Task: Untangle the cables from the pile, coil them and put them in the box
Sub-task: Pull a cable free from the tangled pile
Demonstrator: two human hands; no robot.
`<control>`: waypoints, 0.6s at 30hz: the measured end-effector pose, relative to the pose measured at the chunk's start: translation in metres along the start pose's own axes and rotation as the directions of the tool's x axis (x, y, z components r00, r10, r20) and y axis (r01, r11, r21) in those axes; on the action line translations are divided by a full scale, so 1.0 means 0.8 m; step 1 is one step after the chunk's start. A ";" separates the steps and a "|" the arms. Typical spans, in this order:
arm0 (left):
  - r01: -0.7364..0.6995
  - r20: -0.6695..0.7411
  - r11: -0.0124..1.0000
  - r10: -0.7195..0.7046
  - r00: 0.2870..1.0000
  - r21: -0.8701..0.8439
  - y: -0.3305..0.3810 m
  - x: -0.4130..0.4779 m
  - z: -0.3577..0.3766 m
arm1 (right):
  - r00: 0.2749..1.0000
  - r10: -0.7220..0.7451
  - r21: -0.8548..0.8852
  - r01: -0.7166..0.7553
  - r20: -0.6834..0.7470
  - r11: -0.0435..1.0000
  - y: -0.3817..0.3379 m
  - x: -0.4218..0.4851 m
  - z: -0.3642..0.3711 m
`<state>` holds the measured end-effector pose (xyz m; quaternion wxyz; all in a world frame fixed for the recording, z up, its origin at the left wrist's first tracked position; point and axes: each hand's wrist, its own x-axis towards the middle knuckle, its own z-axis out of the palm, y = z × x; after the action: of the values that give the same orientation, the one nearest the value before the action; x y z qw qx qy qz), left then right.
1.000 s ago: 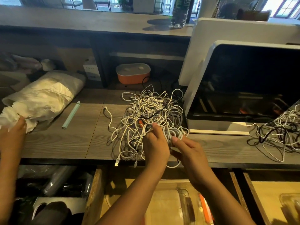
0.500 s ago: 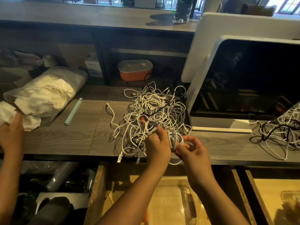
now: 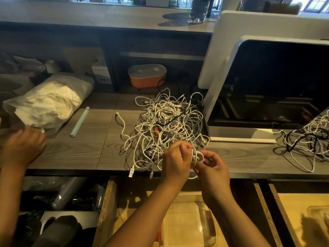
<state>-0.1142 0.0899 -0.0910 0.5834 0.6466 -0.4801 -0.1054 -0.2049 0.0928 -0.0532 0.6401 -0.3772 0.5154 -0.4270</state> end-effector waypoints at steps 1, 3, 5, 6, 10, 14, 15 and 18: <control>0.020 -0.011 1.000 -0.020 1.000 -0.002 0.001 -0.001 0.002 | 1.000 -0.010 0.003 0.010 -0.024 1.000 0.002 -0.001 0.001; 0.074 0.007 0.997 -0.074 0.997 0.001 0.003 -0.004 0.005 | 0.998 -0.015 0.006 0.015 -0.067 1.000 0.002 -0.001 0.002; 0.128 0.069 0.991 -0.130 0.989 0.035 0.004 -0.009 0.007 | 0.996 -0.003 -0.004 0.003 -0.094 1.000 0.001 0.002 0.001; 0.162 0.110 0.985 -0.167 0.980 0.050 0.006 -0.011 0.007 | 0.995 -0.001 -0.024 -0.001 -0.100 1.000 0.000 0.004 -0.001; 0.298 0.282 0.955 -0.287 0.916 0.005 0.010 -0.016 0.007 | 0.997 -0.036 -0.136 0.026 -0.070 0.990 0.002 0.008 -0.003; 0.368 0.209 0.929 -0.351 0.913 -0.048 0.016 -0.012 0.005 | 0.993 -0.112 -0.267 0.117 0.034 0.957 -0.003 0.009 -0.004; 0.447 0.191 0.888 -0.423 0.886 -0.110 0.021 -0.009 0.006 | 0.991 -0.123 -0.297 0.133 0.051 0.946 -0.004 0.010 -0.004; 0.651 0.156 0.708 -0.635 0.756 -0.272 0.031 -0.008 0.014 | 0.992 -0.120 -0.314 0.123 0.029 0.941 -0.001 0.011 -0.003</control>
<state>-0.1378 0.0906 -0.0756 0.5916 0.6703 -0.2167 -0.3921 -0.2063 0.0845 -0.0561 0.5465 -0.5076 0.5498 -0.3761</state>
